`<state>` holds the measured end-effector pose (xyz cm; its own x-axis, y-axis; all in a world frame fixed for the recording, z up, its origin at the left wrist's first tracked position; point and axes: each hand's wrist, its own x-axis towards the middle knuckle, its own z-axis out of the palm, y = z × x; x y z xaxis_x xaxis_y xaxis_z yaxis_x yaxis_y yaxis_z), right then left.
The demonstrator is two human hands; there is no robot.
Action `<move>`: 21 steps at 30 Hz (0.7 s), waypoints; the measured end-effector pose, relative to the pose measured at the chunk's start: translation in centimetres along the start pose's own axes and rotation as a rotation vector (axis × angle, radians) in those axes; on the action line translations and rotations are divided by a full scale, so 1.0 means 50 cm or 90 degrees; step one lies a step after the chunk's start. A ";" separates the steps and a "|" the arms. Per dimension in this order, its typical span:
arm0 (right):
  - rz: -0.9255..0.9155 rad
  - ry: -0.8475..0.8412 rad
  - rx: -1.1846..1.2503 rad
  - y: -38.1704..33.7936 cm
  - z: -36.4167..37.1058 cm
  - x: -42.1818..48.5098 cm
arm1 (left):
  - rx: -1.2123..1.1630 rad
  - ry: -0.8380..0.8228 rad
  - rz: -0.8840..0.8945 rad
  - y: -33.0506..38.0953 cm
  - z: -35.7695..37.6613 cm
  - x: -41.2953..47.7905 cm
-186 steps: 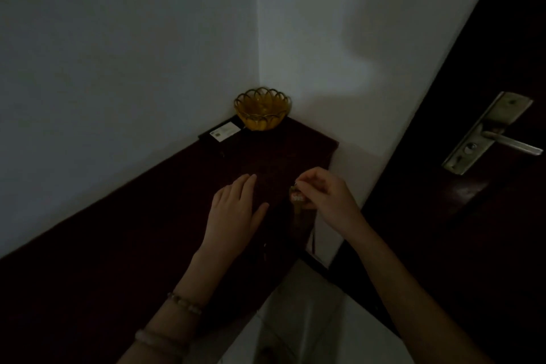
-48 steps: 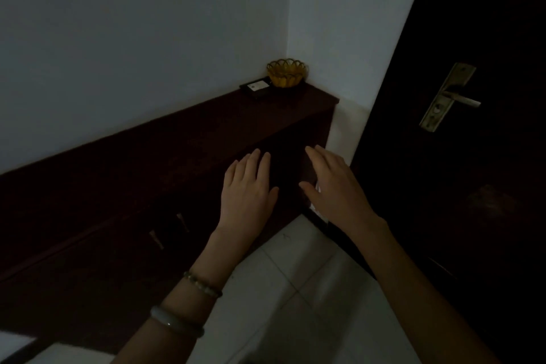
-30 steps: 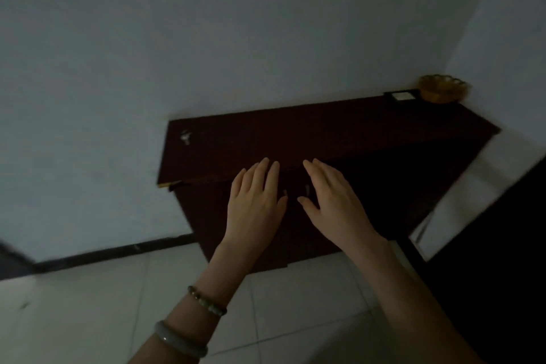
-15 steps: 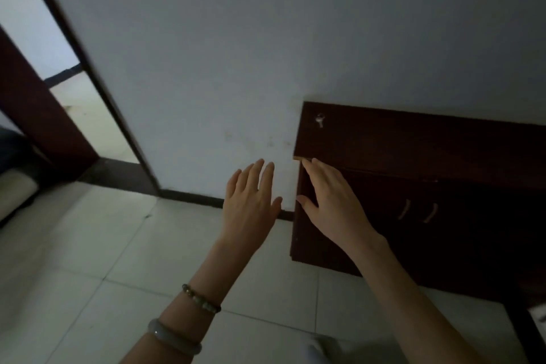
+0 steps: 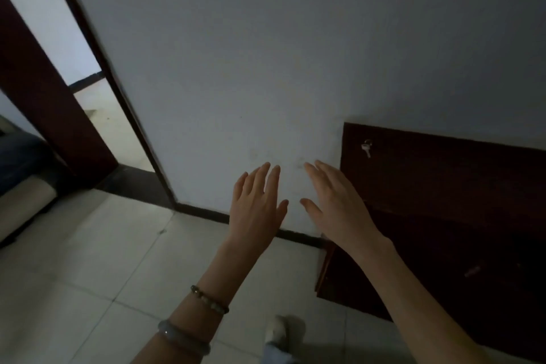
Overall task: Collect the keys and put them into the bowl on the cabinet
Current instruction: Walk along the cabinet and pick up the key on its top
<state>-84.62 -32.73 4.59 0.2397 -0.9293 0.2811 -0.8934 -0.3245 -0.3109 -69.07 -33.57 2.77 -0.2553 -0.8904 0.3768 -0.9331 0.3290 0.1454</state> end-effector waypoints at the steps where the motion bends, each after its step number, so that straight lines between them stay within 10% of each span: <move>1: 0.006 0.005 -0.006 0.010 0.008 0.028 | 0.000 -0.003 0.016 -0.009 0.011 0.033; 21: 0.312 0.054 -0.064 0.280 0.040 0.282 | -0.113 -0.084 0.305 0.005 0.230 0.501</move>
<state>-92.97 -50.74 2.41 -0.2446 -0.9492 0.1977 -0.9263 0.1685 -0.3370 -78.60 -59.42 1.75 -0.6828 -0.6554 0.3228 -0.6495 0.7469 0.1425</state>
